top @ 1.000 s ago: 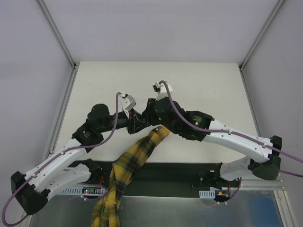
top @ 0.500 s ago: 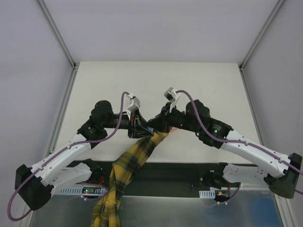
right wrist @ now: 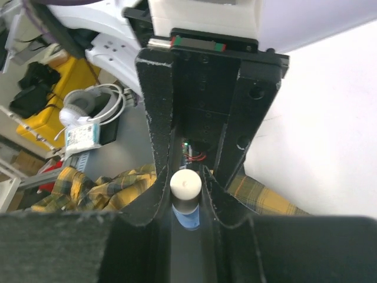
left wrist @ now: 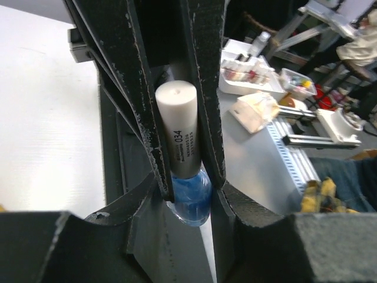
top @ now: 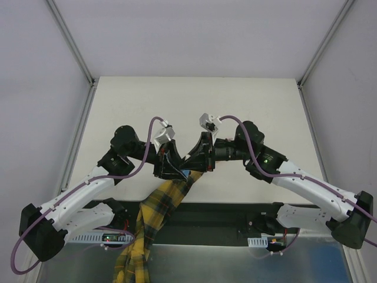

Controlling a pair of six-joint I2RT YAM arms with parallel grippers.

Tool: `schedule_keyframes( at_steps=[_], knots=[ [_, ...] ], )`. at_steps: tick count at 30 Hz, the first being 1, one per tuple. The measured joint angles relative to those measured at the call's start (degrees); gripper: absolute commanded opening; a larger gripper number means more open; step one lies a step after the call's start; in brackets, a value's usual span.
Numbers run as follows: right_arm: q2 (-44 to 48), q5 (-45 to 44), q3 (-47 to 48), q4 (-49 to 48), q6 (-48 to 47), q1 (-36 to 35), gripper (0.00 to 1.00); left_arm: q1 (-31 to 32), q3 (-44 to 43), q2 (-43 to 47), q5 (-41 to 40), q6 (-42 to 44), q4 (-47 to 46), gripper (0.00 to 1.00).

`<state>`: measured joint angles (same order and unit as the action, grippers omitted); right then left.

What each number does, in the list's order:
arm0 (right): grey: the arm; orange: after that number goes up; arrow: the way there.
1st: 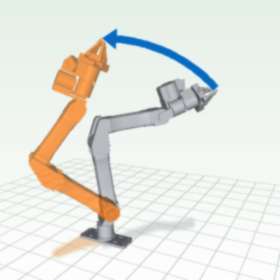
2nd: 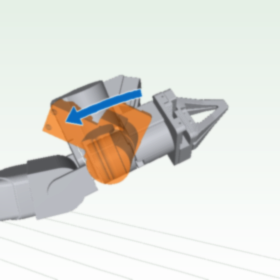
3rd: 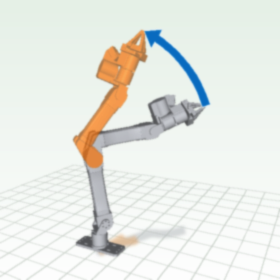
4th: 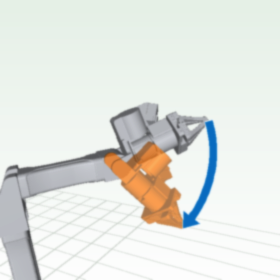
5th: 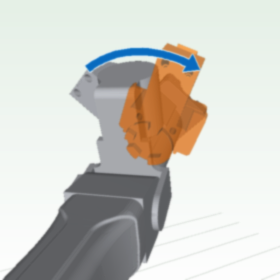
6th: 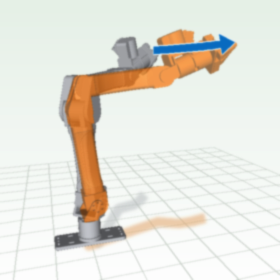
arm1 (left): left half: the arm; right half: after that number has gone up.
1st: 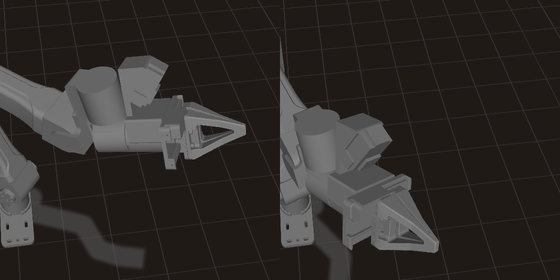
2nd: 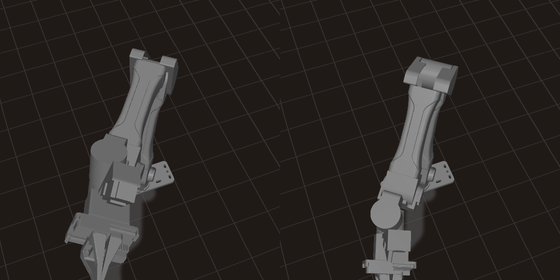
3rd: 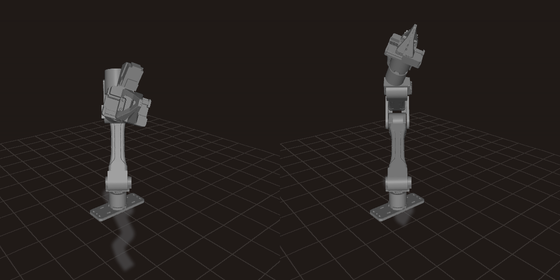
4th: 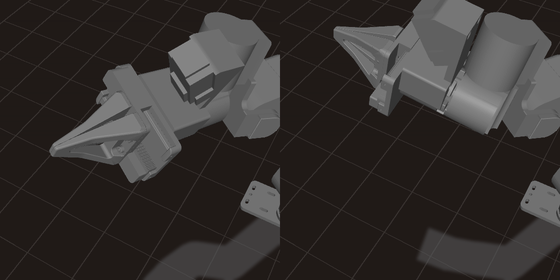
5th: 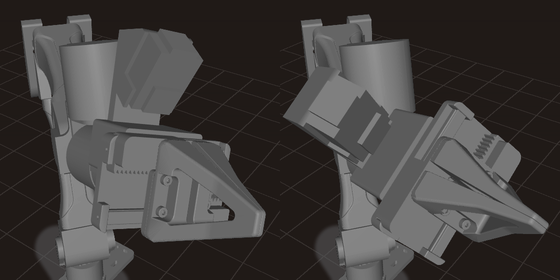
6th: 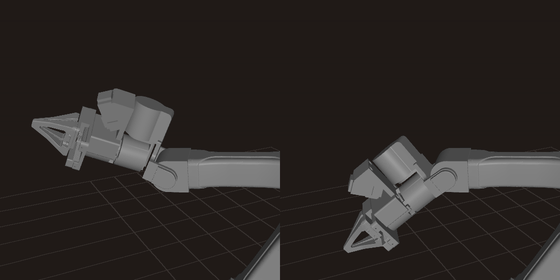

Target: Paint the nails

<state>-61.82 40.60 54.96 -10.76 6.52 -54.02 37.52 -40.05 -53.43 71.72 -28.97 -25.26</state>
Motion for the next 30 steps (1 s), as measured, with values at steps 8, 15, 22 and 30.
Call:
schedule_keyframes(
  at_steps=[8,15,22,30],
  knots=[
    [1.1,-24.7,7.3,17.0,-0.6,-7.1,0.64,-0.5,-1.7,3.1,-13.9,11.2,13.4,0.00],
    [0.4,-47.1,14.9,30.6,3.1,-11.8,0.68,-0.5,-2.0,5.3,-23.5,15.3,16.3,0.00],
    [-2.7,-60.4,18.4,35.7,8.1,-15.0,0.63,-0.5,-2.0,5.5,-26.8,16.5,18.0,0.00],
    [-9.4,-65.5,20.3,35.0,11.1,-17.3,0.50,-0.8,-2.0,5.0,-27.3,16.5,18.7,0.00]
  ],
)
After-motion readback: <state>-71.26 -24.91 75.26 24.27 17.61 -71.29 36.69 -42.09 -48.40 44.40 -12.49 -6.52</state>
